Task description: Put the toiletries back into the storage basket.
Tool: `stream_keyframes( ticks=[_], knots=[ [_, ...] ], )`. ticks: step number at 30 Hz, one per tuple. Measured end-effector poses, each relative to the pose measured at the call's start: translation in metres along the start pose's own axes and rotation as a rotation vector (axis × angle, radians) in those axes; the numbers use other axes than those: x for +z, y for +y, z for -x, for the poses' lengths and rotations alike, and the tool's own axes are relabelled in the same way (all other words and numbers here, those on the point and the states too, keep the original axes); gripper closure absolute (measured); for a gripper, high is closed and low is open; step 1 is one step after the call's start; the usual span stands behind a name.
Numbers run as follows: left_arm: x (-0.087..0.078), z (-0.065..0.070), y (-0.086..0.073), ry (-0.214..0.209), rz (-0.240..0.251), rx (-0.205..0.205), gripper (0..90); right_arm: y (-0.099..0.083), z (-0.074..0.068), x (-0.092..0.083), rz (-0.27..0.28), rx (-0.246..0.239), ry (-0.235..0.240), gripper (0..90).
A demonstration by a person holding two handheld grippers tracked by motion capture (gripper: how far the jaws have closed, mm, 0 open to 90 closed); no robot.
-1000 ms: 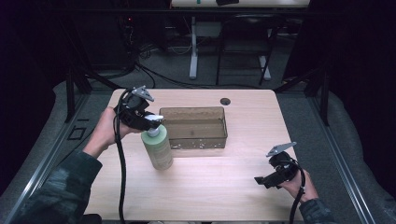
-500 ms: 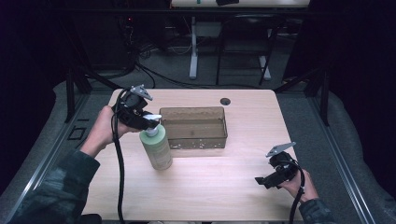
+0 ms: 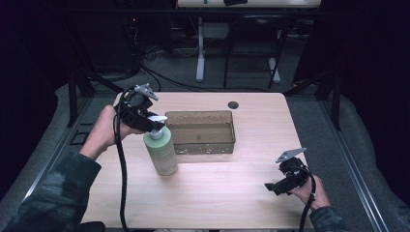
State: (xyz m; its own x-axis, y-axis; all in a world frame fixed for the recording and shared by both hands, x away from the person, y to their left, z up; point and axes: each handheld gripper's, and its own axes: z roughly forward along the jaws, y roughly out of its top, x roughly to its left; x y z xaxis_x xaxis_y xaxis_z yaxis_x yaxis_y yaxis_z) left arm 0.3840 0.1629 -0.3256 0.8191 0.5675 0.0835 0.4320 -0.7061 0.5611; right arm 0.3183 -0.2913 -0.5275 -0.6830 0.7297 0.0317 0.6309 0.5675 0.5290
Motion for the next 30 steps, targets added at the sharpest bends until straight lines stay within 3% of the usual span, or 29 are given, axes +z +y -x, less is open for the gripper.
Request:
stream_keyframes(
  ticks=[21,30],
  knots=[
    [-0.016,-0.001,0.013,0.005,-0.015,0.022,62.3,0.001,0.004,0.002,0.010,-0.007,-0.018,0.0],
    [-0.019,-0.003,0.014,0.005,-0.009,0.012,62.4,0.001,0.003,0.002,0.011,-0.007,-0.011,0.0]
  ],
)
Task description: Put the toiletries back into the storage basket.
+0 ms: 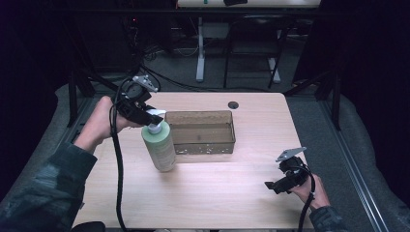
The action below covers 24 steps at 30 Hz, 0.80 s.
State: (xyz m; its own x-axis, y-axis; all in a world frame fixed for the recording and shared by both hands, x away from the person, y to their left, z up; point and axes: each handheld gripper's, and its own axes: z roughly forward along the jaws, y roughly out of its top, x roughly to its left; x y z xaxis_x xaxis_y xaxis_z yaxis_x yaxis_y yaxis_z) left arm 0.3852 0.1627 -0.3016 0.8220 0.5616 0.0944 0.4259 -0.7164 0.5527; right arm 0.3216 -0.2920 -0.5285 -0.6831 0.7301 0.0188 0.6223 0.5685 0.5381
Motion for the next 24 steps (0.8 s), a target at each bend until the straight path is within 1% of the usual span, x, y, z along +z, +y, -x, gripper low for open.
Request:
stream_keyframes(
  ticks=[4,9,18,20,24],
  knots=[
    [-0.002,-0.001,0.001,0.005,0.004,-0.002,62.4,0.000,0.000,0.000,-0.001,0.005,-0.007,0.0],
    [-0.006,-0.002,0.004,0.009,0.006,-0.001,62.4,0.000,0.000,0.000,-0.006,-0.007,-0.007,0.0],
    [-0.011,-0.005,0.006,0.012,0.008,-0.006,62.4,0.000,0.000,0.000,-0.003,-0.002,-0.006,0.0],
    [-0.014,-0.006,0.008,0.018,0.010,-0.003,62.4,0.000,0.000,0.001,-0.007,-0.006,-0.007,0.0],
    [-0.018,-0.007,0.010,0.016,0.016,-0.003,62.4,0.000,0.000,0.001,-0.009,-0.005,-0.008,0.0]
  ],
)
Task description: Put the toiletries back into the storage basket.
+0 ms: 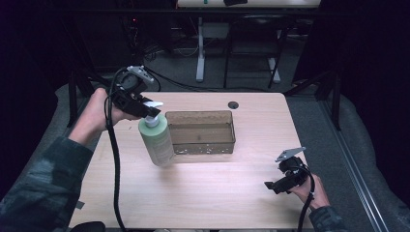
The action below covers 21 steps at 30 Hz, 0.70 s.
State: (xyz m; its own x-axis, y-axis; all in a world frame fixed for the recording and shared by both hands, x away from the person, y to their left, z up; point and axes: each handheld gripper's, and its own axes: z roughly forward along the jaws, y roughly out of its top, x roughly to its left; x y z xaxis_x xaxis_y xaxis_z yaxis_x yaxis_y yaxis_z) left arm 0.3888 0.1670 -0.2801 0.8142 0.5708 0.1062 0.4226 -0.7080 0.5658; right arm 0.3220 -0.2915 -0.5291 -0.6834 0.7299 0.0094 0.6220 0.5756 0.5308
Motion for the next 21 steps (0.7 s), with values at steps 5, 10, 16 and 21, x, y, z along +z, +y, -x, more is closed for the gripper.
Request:
stream_keyframes(
  ticks=[5,10,16,21],
  knots=[
    [-0.003,-0.001,0.002,0.004,0.004,-0.004,62.5,0.000,0.000,0.000,0.000,0.000,0.000,0.0],
    [-0.006,-0.004,0.005,0.009,0.005,-0.003,62.4,0.000,0.000,0.000,0.003,0.000,-0.003,0.0],
    [-0.008,-0.007,0.009,0.018,0.007,-0.007,62.5,0.000,0.000,0.000,0.003,0.000,-0.003,0.0],
    [-0.011,-0.009,0.014,0.026,0.014,-0.004,62.5,0.000,0.000,0.000,0.002,0.002,-0.003,0.0]
  ],
)
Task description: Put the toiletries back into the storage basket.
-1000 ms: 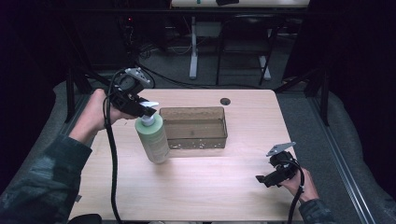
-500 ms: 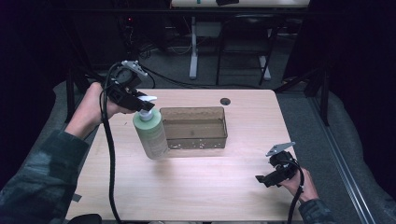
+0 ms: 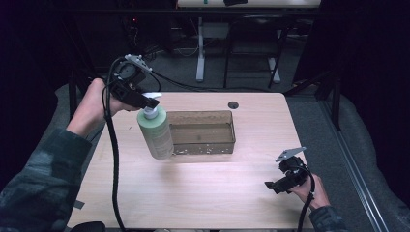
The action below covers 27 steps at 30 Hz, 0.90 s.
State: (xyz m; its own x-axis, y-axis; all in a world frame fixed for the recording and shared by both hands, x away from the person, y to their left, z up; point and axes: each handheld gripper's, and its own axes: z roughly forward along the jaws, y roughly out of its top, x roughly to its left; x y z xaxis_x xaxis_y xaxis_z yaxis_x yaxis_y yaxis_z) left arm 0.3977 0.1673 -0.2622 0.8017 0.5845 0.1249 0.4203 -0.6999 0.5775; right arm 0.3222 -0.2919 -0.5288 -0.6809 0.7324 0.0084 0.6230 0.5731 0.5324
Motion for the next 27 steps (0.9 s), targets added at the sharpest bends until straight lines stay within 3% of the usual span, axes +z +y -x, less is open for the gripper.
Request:
stream_keyframes(
  ticks=[27],
  knots=[
    [-0.003,-0.008,0.018,0.023,0.011,0.003,62.5,0.000,0.000,0.001,-0.001,0.001,0.001,0.0]
  ],
)
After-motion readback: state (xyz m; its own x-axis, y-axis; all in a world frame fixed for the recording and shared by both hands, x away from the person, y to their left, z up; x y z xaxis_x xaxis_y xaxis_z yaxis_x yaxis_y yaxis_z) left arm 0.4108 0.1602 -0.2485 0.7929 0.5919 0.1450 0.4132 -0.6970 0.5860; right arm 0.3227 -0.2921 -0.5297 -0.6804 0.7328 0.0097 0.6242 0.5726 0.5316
